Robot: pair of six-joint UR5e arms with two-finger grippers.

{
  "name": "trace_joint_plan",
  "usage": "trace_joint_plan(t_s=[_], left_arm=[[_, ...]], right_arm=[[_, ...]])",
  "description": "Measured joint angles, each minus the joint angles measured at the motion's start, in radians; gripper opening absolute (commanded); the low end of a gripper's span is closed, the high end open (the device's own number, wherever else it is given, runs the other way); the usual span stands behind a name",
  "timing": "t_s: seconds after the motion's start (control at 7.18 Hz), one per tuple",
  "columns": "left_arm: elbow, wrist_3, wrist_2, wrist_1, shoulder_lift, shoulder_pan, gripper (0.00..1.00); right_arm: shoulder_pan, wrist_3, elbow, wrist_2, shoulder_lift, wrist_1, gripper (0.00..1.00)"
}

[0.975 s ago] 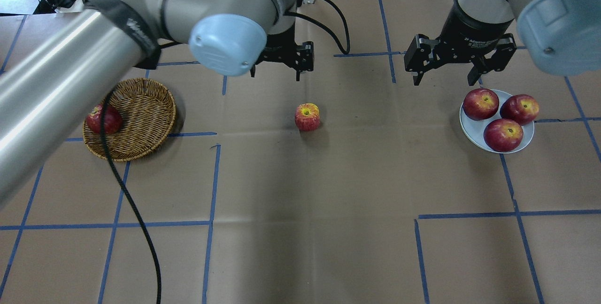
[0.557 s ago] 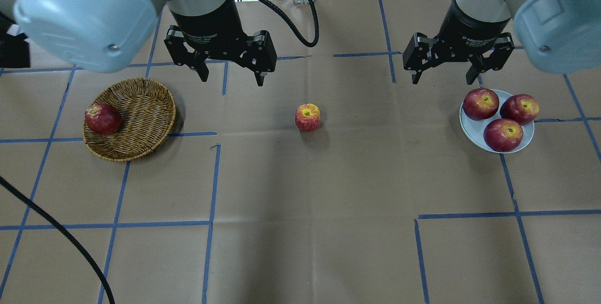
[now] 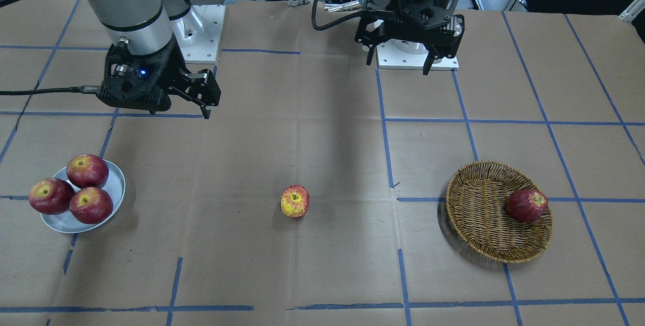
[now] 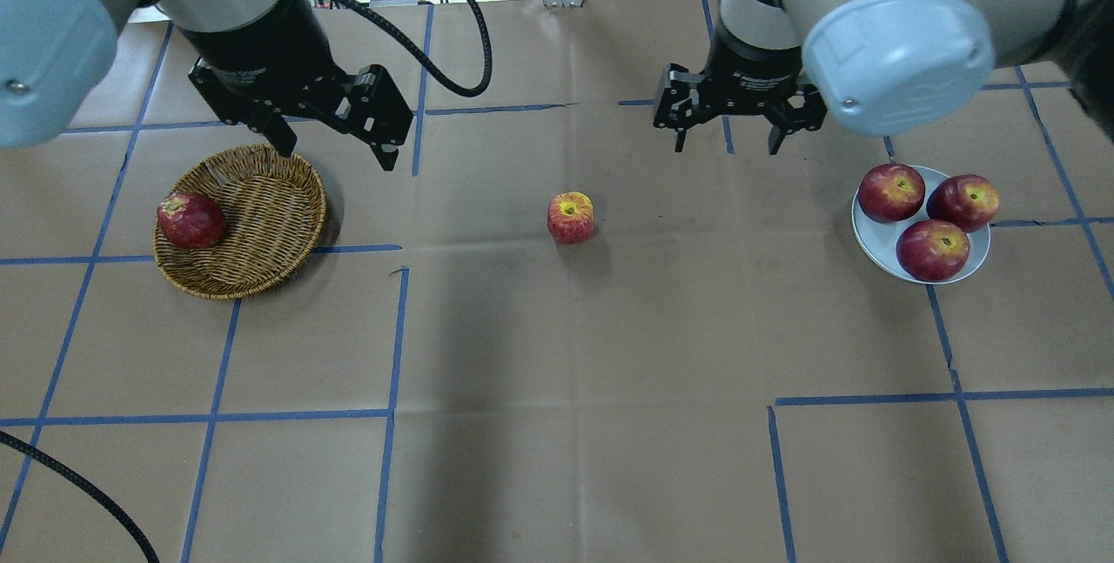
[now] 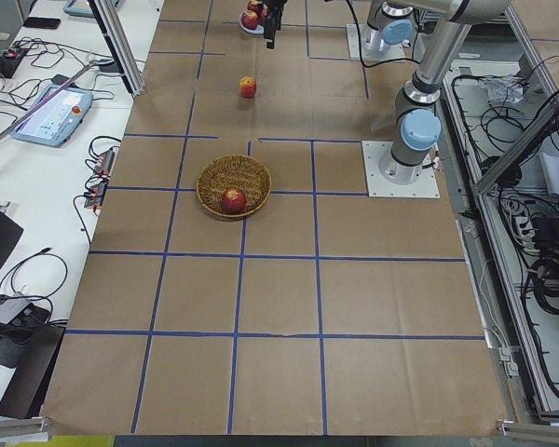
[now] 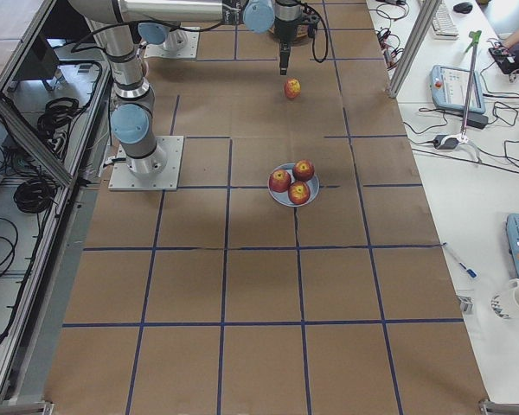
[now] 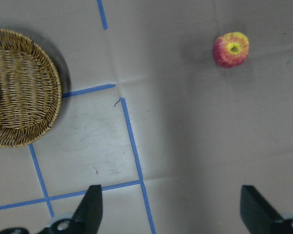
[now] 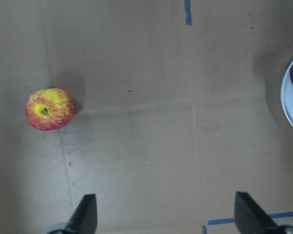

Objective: Transfer apple from basket to plate
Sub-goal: 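Grasp the apple with the right gripper while the left gripper returns to the basket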

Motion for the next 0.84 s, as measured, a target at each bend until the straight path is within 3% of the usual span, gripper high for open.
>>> trace_joint_plan(t_s=[0.42, 0.84], left_arm=[[-0.1, 0.009, 0.004, 0.03, 0.075, 0.023, 0.99], [-0.113, 0.009, 0.007, 0.072, 0.08, 0.028, 0.99]], right_arm=[[0.148, 0.187, -0.092, -0.004, 0.175, -0.104, 1.0], [0.198, 0.221, -0.082, -0.01, 0.315, -0.264, 1.0]])
